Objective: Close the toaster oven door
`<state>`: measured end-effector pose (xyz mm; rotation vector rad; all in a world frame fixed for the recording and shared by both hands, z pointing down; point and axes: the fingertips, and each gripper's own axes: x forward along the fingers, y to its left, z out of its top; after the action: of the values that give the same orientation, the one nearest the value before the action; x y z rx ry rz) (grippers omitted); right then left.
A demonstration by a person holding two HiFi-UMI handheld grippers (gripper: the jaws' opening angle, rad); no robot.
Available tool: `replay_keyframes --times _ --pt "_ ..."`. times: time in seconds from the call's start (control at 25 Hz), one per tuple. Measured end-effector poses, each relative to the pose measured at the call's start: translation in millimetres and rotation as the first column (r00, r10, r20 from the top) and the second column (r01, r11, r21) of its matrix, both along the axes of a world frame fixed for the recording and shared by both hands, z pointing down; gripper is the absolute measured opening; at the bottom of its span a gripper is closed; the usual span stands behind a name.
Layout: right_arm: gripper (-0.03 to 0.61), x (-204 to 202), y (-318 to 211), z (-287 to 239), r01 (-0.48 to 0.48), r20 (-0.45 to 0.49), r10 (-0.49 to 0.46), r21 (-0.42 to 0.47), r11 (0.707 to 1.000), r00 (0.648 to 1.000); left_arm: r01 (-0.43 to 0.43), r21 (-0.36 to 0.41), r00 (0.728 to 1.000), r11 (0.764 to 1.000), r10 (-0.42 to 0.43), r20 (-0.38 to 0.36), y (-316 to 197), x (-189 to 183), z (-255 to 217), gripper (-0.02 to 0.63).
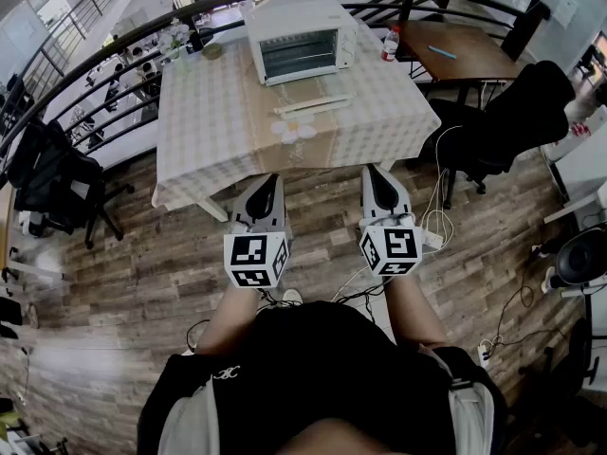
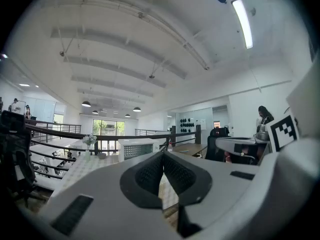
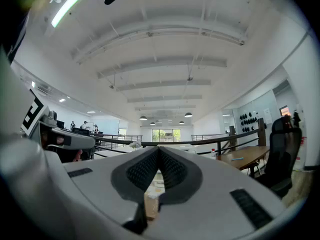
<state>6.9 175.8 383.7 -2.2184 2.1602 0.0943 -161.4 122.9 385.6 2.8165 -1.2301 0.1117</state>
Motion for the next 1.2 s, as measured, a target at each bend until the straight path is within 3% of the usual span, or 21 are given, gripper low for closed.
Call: replay_keyframes --times 0.4,0.64,0.92,1.2 --pt "-0.006 -9 -17 -7 -0.058 0.026 0.058 -0.003 0.998 0.998 -0.036 0.003 0.999 0.999 0.037 -0.019 -23 -12 -3 0.014" --pt "-0.006 -31 -38 -3 -0.087 -0.032 0.086 -0.007 0.996 0.996 -0.071 -0.005 0.997 0.997 0.071 -0.027 -51 -26 3 0.014" --pt "-0.006 -53 -62 -5 -0.116 -0.02 0.116 0.002 0.993 0.993 -0.103 -0.021 0.994 0.994 0.102 -0.042 -86 -43 5 0.014" --pt "-0.006 -39 -89 0 -0.119 -0.005 0.119 0.001 0.993 0.993 -0.084 0.0 0.995 0.996 0.084 -0.045 -114 -39 3 0.014"
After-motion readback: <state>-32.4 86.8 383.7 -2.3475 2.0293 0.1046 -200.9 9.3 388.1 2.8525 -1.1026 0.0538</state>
